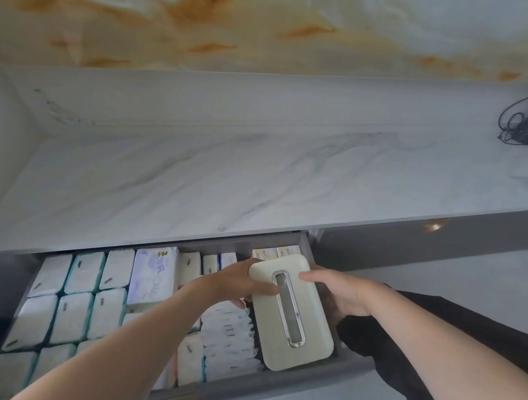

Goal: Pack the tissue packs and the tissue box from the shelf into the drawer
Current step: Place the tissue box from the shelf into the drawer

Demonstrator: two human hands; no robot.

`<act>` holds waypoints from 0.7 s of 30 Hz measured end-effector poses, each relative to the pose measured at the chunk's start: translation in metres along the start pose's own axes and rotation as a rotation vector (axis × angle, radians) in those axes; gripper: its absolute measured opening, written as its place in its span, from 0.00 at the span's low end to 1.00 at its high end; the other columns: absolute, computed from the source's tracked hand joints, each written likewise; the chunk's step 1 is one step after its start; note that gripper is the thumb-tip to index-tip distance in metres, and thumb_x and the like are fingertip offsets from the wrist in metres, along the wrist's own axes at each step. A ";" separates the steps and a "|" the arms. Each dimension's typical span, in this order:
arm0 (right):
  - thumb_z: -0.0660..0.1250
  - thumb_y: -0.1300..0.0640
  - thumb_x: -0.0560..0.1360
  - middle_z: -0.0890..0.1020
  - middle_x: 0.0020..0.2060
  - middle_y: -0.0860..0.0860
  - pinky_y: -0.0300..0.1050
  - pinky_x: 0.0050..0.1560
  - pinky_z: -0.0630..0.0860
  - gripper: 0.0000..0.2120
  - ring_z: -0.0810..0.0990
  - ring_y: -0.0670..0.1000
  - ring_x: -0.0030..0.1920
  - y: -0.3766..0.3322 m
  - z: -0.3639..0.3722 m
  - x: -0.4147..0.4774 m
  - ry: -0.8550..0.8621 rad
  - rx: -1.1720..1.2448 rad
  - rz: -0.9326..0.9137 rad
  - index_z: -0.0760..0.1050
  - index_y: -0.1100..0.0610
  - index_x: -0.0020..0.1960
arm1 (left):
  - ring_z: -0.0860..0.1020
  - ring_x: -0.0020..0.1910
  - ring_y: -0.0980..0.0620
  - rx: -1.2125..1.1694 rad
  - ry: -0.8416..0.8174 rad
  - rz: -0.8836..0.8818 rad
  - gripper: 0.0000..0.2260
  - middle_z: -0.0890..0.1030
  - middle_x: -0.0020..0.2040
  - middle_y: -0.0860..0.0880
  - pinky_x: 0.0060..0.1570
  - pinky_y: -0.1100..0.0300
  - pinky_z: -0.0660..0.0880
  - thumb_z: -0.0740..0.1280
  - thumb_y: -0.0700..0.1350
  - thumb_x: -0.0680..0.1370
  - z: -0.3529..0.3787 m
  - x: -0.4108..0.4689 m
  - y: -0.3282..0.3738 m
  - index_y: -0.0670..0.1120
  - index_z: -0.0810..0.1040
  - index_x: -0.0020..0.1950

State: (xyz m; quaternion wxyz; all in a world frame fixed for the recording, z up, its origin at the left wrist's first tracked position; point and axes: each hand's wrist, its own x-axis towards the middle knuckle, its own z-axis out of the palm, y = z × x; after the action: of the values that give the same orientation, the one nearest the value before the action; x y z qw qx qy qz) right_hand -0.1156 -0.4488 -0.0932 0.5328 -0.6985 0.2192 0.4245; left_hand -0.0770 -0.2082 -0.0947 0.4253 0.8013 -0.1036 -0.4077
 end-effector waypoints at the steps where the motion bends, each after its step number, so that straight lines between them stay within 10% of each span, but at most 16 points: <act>1: 0.68 0.37 0.71 0.80 0.62 0.59 0.71 0.55 0.77 0.28 0.81 0.65 0.58 -0.001 -0.001 0.004 0.017 -0.011 0.029 0.71 0.44 0.69 | 0.80 0.48 0.50 0.023 -0.004 -0.002 0.17 0.82 0.55 0.49 0.52 0.49 0.81 0.73 0.57 0.72 0.000 0.004 -0.001 0.62 0.72 0.57; 11: 0.49 0.27 0.76 0.81 0.61 0.57 0.64 0.57 0.78 0.36 0.81 0.63 0.59 -0.011 0.003 0.016 0.161 -0.130 0.121 0.72 0.51 0.69 | 0.81 0.46 0.59 -0.026 -0.023 0.026 0.18 0.82 0.51 0.56 0.44 0.64 0.78 0.71 0.64 0.72 0.006 0.034 -0.007 0.60 0.74 0.58; 16: 0.54 0.42 0.79 0.77 0.55 0.54 0.47 0.47 0.74 0.21 0.78 0.56 0.54 -0.018 0.020 0.013 0.619 -0.813 -0.300 0.69 0.53 0.66 | 0.78 0.55 0.54 0.202 0.097 -0.001 0.34 0.79 0.57 0.55 0.54 0.57 0.76 0.68 0.73 0.65 0.009 0.036 -0.019 0.57 0.71 0.66; 21: 0.56 0.46 0.79 0.65 0.72 0.53 0.56 0.67 0.68 0.23 0.63 0.55 0.73 -0.017 0.033 0.027 0.447 -1.049 -0.443 0.63 0.47 0.74 | 0.76 0.55 0.51 0.301 0.126 0.013 0.36 0.78 0.58 0.51 0.57 0.53 0.75 0.63 0.76 0.66 0.016 0.036 -0.023 0.61 0.67 0.70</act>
State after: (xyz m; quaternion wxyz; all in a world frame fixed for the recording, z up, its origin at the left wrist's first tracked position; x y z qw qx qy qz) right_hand -0.0993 -0.4087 -0.1082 0.1348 -0.9688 -0.0631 0.1982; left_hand -0.0693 -0.2221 -0.1374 0.3088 0.8794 -0.1416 -0.3337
